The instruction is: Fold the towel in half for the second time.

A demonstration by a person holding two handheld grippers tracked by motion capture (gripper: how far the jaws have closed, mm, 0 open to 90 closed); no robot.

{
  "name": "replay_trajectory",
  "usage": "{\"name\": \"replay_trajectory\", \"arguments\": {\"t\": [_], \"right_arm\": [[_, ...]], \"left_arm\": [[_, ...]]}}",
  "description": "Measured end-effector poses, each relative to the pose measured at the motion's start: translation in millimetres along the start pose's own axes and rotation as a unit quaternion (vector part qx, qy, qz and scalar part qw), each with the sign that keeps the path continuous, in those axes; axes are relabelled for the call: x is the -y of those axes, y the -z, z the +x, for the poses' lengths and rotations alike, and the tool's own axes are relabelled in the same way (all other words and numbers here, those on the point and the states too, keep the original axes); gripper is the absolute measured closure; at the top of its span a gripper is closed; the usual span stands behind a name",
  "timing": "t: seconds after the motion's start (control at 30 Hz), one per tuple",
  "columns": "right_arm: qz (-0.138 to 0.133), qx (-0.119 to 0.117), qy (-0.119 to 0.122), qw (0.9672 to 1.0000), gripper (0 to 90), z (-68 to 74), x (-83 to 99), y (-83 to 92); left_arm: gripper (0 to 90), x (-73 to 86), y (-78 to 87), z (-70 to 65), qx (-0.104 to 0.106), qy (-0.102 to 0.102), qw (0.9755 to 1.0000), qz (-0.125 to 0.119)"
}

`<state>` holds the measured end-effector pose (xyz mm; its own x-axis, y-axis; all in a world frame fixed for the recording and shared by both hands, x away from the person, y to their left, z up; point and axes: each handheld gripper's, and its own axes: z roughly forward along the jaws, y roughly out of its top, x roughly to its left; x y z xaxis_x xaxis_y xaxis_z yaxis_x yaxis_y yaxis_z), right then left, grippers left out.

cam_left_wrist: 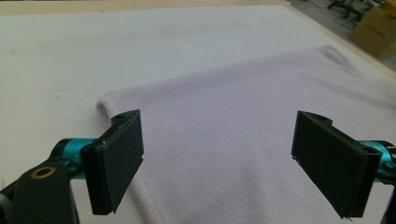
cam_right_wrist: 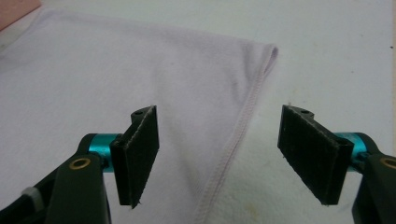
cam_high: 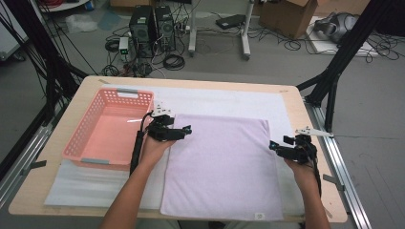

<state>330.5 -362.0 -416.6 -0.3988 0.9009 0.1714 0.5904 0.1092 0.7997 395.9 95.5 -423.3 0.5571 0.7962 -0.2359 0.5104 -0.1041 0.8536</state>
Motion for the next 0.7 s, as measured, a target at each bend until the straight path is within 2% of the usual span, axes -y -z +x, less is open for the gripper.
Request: {"name": "replay_trajectory", "arguments": {"t": [0.03, 0.1, 0.13, 0.2, 0.23, 0.3, 0.33, 0.47, 0.53, 0.6, 0.63, 0.7], "right_arm": [[0.000, 0.000, 0.000, 1.0000, 28.4, 0.0, 0.0, 0.0], [0.003, 0.005, -0.005, 1.0000, 28.7, -4.4, -2.8, -4.8], [0.009, 0.010, -0.015, 0.9998, 28.6, -9.1, -4.1, -12.5], [0.014, 0.014, -0.017, 0.9996, 28.7, -10.5, -4.6, -15.9], [0.025, 0.024, -0.025, 0.9991, 28.7, -13.7, -5.7, -24.5], [0.027, 0.025, -0.030, 0.9989, 28.7, -15.0, -6.2, -27.9], [0.036, 0.025, -0.035, 0.9984, 28.7, -17.3, -7.7, -34.7], [0.051, 0.031, -0.037, 0.9975, 29.0, -20.0, -10.7, -45.0], [0.057, 0.035, -0.034, 0.9972, 30.7, -21.7, -13.9, -54.3], [0.058, 0.035, -0.037, 0.9970, 31.4, -21.9, -14.4, -56.4], [0.066, 0.042, -0.037, 0.9963, 31.8, -21.4, -15.6, -62.6], [0.064, 0.049, -0.033, 0.9962, 33.1, -20.3, -17.2, -64.3]], "left_arm": [[17.4, 0.0, 0.0, 0.0, 0.000, 0.000, 1.0000, 0.000], [17.5, 0.2, -5.9, 4.1, -0.016, 0.001, 0.9998, 0.010], [19.4, 1.2, -13.0, 8.5, -0.028, 0.008, 0.9994, 0.017], [21.3, 1.5, -17.0, 10.6, -0.033, 0.011, 0.9991, 0.026], [24.0, 2.9, -24.5, 13.3, -0.044, 0.015, 0.9982, 0.037], [24.2, 4.0, -27.7, 14.9, -0.051, 0.014, 0.9977, 0.042], [24.6, 7.2, -32.3, 20.9, -0.067, 0.023, 0.9962, 0.050], [25.9, 7.3, -34.8, 25.4, -0.081, 0.030, 0.9952, 0.046], [27.1, 4.9, -37.9, 24.9, -0.088, 0.013, 0.9941, 0.063], [28.2, 4.2, -39.2, 24.5, -0.094, 0.002, 0.9933, 0.067], [32.6, 4.4, -39.1, 24.5, -0.096, -0.009, 0.9928, 0.071], [34.3, 5.0, -39.1, 22.7, -0.104, -0.033, 0.9911, 0.077]]}}
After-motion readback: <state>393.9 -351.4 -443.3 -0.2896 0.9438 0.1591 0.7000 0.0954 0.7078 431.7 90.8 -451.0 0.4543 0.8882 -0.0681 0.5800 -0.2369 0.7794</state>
